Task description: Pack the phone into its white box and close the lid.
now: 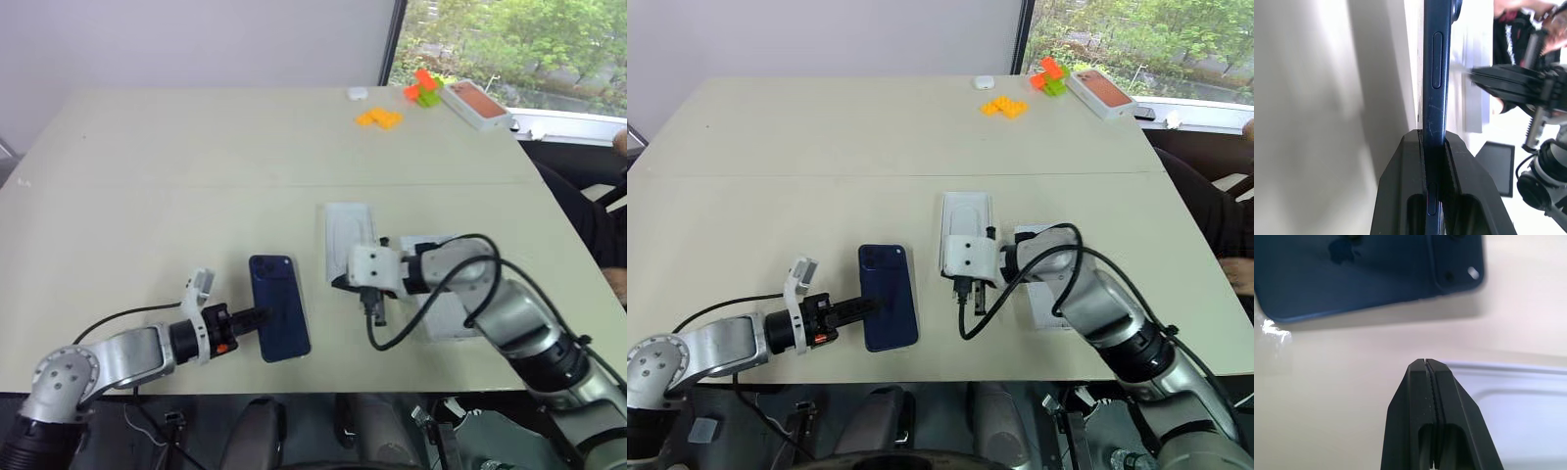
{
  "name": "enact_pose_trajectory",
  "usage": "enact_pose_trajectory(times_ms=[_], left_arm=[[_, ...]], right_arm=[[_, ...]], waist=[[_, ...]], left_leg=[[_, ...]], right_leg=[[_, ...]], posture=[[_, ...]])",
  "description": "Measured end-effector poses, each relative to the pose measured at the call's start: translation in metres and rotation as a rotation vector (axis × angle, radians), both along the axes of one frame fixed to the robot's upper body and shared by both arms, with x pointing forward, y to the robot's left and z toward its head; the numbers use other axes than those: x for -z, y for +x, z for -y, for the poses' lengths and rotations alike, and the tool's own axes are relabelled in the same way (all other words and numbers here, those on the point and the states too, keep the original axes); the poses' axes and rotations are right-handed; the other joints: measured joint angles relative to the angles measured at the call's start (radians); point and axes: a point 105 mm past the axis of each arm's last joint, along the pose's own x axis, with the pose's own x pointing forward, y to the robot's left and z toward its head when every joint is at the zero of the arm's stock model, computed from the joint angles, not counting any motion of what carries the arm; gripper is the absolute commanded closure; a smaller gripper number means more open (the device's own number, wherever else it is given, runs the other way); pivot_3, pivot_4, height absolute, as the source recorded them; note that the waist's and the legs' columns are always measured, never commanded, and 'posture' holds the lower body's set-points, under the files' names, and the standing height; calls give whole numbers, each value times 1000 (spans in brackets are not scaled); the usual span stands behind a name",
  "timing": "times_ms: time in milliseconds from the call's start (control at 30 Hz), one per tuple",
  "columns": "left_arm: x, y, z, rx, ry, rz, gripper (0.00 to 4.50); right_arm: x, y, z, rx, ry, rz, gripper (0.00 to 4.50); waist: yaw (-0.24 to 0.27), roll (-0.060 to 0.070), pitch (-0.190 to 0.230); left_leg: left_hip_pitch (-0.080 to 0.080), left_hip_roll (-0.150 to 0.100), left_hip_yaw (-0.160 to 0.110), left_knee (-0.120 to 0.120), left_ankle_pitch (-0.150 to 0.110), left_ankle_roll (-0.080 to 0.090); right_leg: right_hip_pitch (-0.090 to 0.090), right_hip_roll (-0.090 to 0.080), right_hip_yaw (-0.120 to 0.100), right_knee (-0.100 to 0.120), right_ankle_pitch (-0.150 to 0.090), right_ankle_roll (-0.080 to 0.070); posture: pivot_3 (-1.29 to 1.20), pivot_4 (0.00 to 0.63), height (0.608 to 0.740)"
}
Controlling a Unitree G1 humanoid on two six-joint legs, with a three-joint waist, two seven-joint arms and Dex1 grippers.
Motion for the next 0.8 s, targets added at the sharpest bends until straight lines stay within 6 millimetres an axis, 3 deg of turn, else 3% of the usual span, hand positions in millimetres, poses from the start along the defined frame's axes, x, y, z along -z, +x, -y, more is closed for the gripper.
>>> enact_pose_trajectory(times_ms=[133, 300, 467, 567, 667, 800], left_arm=[[-22, 12, -15, -70, -32, 101, 4491], [-21, 15, -4, -17, -23, 94, 4491], [-22, 18, 7, 45, -2, 99, 4491], [-20, 20, 8, 53, 15, 95, 4500], [-18, 22, 6, 50, 28, 91, 4500], [-17, 23, 6, 48, 33, 91, 4500]], right_arm=[[-14, 9, 13, 90, 23, 38, 4500], [-5, 22, 22, 163, 32, 16, 4500], [-1, 16, 25, 122, 20, -2, 4500], [8, 3, 29, 75, -2, -75, 3685], [13, 1, 31, 77, -9, -88, 2218], [23, -2, 35, 94, -28, -102, 2218]], waist=[[2, 0, 0], [3, -1, 0], [1, -1, 0], [1, -1, 0], [-1, -1, 0], [2, -1, 0]], left_leg=[[0, 0, 0, 0, 0, 0], [-2, -3, 1, 0, 0, 1], [-4, -2, 1, 0, -1, 1], [-8, -2, 1, 0, -1, 1], [-11, -2, 1, 0, 0, 0], [-11, -1, 0, 0, 0, 0]], right_leg=[[1, 0, 0, -1, 0, 0], [0, -1, 0, -2, 0, 0], [-2, -1, 0, -2, 0, 1], [-7, -1, 0, -1, 1, 2], [-9, -1, 0, -1, 1, 2], [-9, -1, 0, -1, 1, 2]], posture=[[0, 150, 740], [0, 150, 740], [0, 150, 740], [0, 150, 740], [0, 150, 740], [0, 150, 740]])
